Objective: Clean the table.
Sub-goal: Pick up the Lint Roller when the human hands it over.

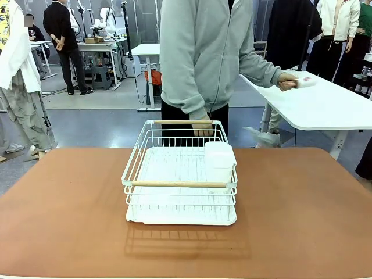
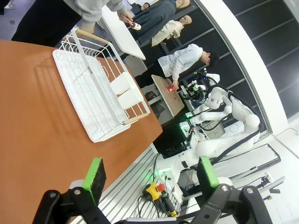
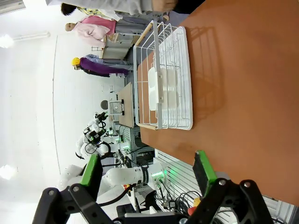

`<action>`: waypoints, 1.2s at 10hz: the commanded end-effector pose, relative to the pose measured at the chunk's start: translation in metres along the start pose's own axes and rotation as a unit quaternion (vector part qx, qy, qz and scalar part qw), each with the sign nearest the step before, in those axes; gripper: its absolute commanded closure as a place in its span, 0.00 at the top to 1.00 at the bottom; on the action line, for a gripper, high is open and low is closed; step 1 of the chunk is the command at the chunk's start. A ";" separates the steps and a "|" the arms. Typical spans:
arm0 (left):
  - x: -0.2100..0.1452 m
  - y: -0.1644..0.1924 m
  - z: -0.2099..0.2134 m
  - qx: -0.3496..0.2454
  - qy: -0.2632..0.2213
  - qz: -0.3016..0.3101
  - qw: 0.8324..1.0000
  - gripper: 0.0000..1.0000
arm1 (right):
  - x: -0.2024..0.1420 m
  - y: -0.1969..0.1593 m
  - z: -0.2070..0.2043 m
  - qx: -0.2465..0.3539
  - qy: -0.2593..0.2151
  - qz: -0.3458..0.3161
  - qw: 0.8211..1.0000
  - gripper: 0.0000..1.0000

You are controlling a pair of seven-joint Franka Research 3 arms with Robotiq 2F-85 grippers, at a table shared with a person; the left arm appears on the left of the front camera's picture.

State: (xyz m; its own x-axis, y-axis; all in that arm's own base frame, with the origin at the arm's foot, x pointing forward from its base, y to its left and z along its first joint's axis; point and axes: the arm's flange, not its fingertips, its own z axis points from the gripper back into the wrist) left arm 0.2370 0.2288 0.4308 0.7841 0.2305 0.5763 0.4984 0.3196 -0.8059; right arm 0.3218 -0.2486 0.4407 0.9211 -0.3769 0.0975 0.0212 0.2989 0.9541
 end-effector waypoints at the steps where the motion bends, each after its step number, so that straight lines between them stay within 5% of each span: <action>1: -0.002 -0.002 0.001 -0.003 0.000 -0.002 1.000 1.00 | -0.001 0.006 0.001 0.002 -0.001 -0.009 1.000 1.00; 12: -0.002 -0.002 0.001 -0.003 0.000 -0.002 1.000 1.00 | -0.001 0.006 0.001 0.002 -0.001 -0.009 1.000 1.00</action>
State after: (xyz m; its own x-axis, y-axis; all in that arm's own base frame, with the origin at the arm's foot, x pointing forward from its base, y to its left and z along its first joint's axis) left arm 0.2370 0.2288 0.4308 0.7841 0.2305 0.5763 0.4983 0.3196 -0.8059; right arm 0.3218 -0.2486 0.4407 0.9211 -0.3769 0.0975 0.0213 0.2988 0.9541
